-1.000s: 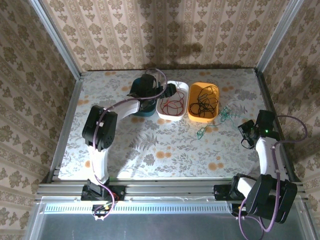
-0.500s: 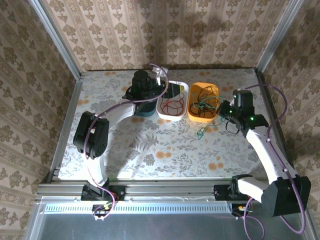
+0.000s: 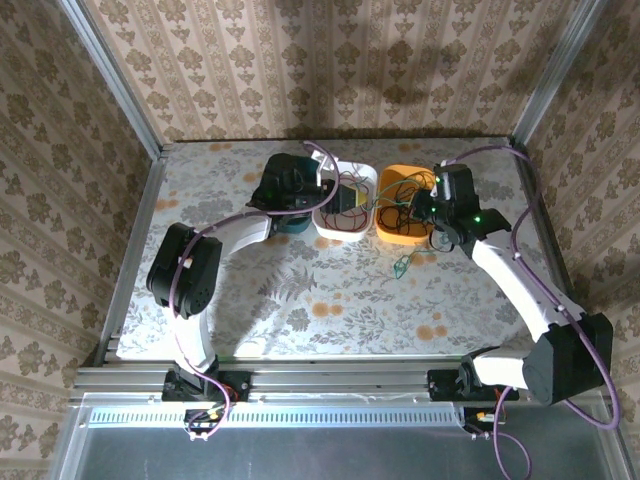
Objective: Untangle the cables
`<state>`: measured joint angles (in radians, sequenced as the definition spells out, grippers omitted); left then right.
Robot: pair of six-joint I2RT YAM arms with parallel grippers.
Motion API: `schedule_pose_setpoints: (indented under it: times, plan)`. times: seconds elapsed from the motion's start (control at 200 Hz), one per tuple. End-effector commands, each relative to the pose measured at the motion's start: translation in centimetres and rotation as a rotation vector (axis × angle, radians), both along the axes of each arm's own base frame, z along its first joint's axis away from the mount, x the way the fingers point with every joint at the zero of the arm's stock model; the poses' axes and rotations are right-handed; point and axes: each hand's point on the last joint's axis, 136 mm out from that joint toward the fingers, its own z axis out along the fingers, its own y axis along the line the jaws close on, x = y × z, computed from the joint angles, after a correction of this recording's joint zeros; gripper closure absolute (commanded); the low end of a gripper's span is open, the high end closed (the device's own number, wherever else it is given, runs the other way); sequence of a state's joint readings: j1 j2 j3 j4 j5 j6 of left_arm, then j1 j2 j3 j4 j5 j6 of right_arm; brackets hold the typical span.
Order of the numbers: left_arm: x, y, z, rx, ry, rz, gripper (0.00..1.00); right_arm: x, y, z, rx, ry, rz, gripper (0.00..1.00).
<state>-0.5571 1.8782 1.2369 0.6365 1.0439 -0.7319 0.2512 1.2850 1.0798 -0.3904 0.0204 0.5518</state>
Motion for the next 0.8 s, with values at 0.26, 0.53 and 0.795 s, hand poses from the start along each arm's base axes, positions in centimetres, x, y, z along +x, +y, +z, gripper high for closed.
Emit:
schedule_pose_setpoints:
  times: [0.26,0.53,0.795]
  plan:
    - [0.3,-0.3,1.0,0.016,-0.060,0.030,0.96,0.9,0.7,0.4,-0.016,-0.019,-0.002,1.00]
    - [1.5,2.5,1.1,0.066,-0.117,0.184,1.00,2.0,4.9,-0.5,0.111,0.045,0.165,0.61]
    - [7.6,11.4,3.5,-0.160,-0.023,0.474,1.00,2.4,4.4,1.1,0.139,0.006,0.151,0.48]
